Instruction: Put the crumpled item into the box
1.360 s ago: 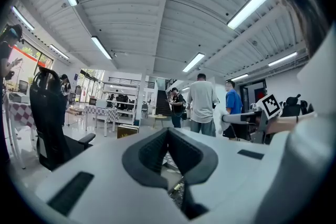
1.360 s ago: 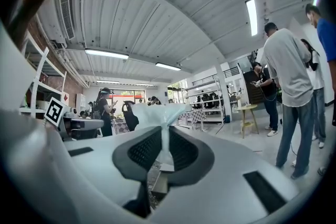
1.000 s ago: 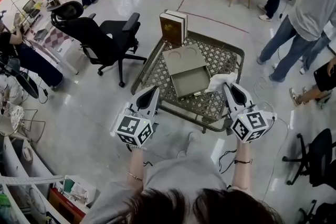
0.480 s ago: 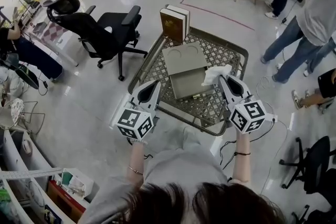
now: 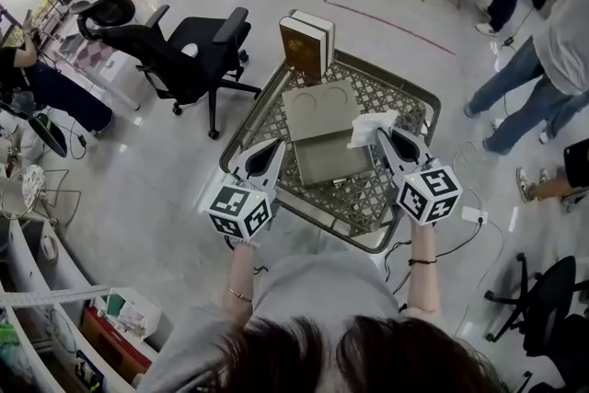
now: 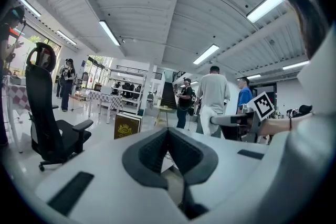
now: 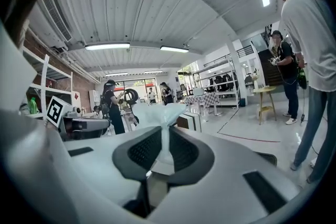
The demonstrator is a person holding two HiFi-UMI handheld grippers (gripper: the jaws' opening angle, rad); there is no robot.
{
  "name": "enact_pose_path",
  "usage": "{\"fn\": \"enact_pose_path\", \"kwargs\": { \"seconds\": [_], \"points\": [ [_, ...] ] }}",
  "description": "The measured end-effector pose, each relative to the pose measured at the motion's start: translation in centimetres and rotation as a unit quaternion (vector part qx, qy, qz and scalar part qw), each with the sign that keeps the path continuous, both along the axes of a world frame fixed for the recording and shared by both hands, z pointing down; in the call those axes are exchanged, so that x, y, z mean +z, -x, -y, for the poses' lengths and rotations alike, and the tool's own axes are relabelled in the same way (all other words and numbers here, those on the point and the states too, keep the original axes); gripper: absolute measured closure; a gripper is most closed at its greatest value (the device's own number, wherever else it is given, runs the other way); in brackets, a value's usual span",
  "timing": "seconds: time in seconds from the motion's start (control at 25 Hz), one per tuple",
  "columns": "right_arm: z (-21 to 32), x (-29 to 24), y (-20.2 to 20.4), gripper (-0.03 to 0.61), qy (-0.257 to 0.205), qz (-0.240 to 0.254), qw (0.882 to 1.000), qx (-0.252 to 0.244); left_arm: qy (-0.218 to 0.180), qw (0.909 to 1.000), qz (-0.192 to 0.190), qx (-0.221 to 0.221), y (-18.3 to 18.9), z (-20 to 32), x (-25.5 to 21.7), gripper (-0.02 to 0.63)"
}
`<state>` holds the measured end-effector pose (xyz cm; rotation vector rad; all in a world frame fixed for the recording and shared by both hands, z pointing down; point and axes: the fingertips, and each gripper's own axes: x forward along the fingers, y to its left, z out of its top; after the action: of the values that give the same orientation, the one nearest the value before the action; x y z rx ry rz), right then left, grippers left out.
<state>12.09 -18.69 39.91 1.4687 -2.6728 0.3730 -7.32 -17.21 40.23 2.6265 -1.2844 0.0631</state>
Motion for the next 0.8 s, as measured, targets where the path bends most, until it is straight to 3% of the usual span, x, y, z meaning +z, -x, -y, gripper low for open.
{"fn": "enact_pose_path", "kwargs": {
  "seconds": [0.48,0.8],
  "points": [
    [4.2,4.3,1.4,0.522,0.061,0.007,0.997,-0.036,0.052,0.9986,0.004,-0.01,-0.6,2.7,3.7,0.597],
    [5.6,6.9,2.7,0.522,0.105,-0.003,0.994,-0.044,0.092,0.9956,0.007,0.016,-0.6,3.8,6.4,0.597]
  ]
}}
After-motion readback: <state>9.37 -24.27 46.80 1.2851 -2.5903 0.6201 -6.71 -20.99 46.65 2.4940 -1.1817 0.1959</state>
